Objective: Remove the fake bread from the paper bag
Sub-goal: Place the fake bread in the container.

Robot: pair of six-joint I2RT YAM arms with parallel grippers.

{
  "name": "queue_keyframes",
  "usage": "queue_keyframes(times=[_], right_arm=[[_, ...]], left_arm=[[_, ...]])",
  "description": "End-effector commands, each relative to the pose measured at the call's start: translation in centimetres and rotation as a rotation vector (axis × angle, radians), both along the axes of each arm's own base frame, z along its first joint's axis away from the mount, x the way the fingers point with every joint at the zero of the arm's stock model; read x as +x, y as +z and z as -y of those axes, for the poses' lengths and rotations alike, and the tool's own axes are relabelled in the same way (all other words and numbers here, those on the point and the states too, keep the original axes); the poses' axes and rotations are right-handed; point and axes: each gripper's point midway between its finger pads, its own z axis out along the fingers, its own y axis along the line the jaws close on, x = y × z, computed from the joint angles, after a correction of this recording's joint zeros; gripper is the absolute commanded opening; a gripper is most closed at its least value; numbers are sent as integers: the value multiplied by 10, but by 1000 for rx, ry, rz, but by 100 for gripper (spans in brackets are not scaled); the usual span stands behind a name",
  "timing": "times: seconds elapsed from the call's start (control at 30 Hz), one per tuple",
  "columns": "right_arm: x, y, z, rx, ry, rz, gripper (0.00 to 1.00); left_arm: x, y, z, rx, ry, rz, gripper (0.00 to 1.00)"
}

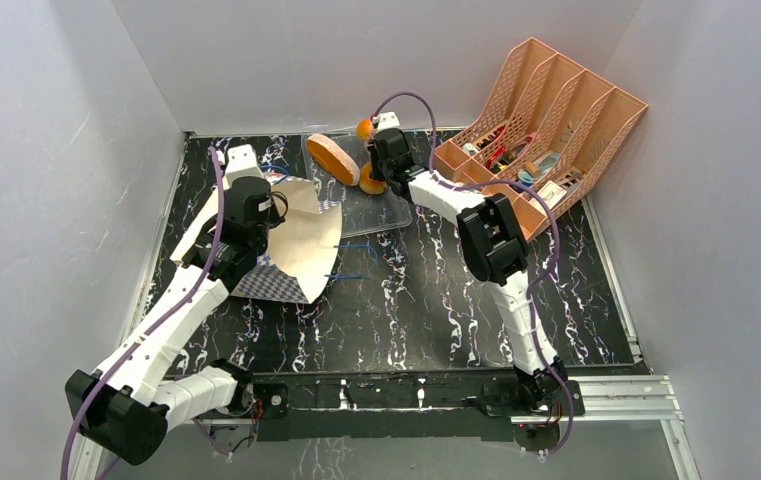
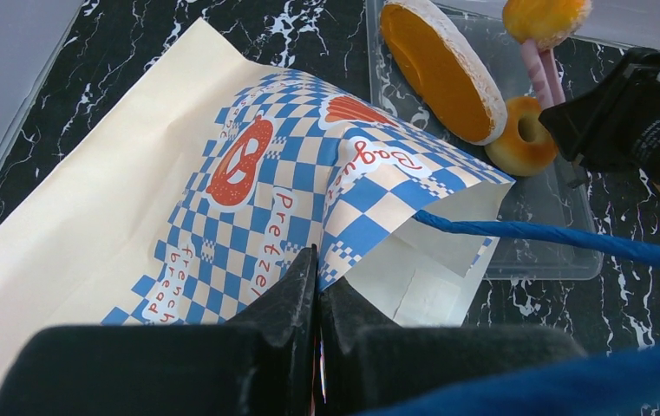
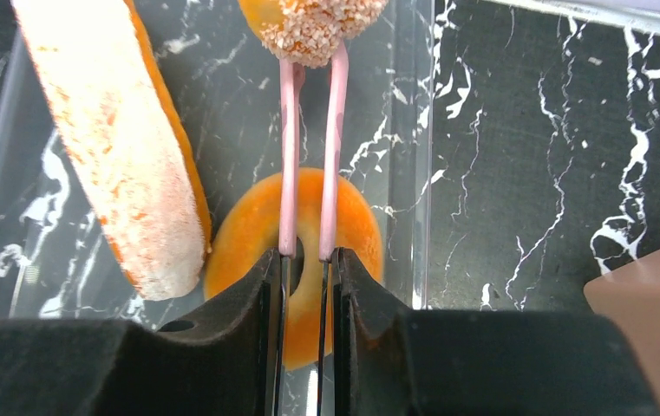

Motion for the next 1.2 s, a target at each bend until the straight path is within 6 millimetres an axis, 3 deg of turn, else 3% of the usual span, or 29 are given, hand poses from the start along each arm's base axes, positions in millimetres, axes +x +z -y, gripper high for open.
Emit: queue_keyframes(times=[0.0,0.33,0.73,1.17], right_arm=[[17,36,-14,70,32,83,3],[10,15,-18,84,49,34,28],[1,14,-19,89,63,23,33],[-18,33,-19,93,69,58,34]], left_arm=[[-2,29,2,-45,-11,58,0],[-5,27,3,-52,-22,51,0],[-7,29,3,-59,-25,52,0],[-13,32,2,-77,-28,58,0]])
